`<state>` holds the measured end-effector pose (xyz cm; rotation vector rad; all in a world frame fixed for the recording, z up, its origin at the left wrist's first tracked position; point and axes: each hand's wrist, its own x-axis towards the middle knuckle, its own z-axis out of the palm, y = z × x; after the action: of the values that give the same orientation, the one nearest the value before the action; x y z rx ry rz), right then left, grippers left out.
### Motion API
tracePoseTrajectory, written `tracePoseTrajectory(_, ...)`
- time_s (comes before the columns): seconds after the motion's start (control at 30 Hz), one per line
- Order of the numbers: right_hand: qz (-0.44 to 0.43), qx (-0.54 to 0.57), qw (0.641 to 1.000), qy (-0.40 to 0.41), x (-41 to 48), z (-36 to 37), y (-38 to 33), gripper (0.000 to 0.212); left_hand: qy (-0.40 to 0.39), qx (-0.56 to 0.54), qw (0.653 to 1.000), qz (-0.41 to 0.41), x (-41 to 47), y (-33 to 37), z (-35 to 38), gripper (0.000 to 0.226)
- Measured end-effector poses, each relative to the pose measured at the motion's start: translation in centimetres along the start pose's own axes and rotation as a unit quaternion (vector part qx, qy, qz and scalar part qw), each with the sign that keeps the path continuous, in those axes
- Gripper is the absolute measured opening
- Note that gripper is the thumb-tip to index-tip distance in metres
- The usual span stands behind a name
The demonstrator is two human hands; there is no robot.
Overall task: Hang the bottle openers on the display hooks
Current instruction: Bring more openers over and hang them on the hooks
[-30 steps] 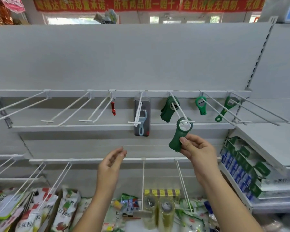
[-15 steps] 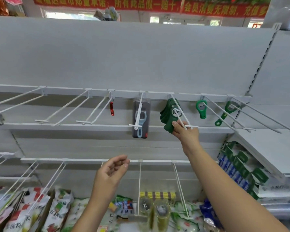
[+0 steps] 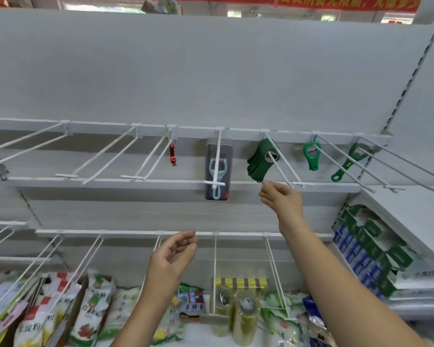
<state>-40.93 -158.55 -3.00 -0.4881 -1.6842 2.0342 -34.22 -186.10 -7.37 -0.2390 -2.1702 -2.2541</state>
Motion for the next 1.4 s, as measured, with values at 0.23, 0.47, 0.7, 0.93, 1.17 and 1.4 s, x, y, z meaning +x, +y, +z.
tracePoseTrajectory(0.23, -0.055, -0.085, 0.995, -0.021, -10.1, -6.2, 1.9, 0.022, -0.123, -0.001, 0.992, -0.001, 0.4, -0.8, 5.9, 0.028)
tracePoseTrajectory(0.47, -0.062, -0.097, 0.991, 0.067, -17.0, -17.8, 1.4, 0.028, -0.274, -0.021, 0.961, 0.013, -3.3, -0.6, 18.6, 0.031)
tracePoseTrajectory(0.7, -0.076, -0.078, 0.973, 0.203, -21.6, -33.7, -1.7, 0.021, -0.395, -0.015, 0.918, 0.03, -11.1, -0.2, 34.3, 0.029)
tracePoseTrajectory(0.93, -0.08, -0.097, 0.95, 0.285, -24.5, -50.2, -5.0, 0.024, -0.47, -0.025, 0.882, 0.019, -19.4, 0.2, 50.7, 0.033)
tracePoseTrajectory(1.17, -0.088, -0.089, 0.928, 0.352, -23.9, -63.3, -7.0, 0.026, -0.524, -0.028, 0.851, 0.029, -23.5, 0.9, 64.0, 0.033)
tracePoseTrajectory(1.4, -0.093, -0.097, 0.904, 0.406, -18.0, -75.7, -8.9, 0.024, -0.555, -0.061, 0.829, 0.019, -23.0, 0.3, 80.2, 0.034)
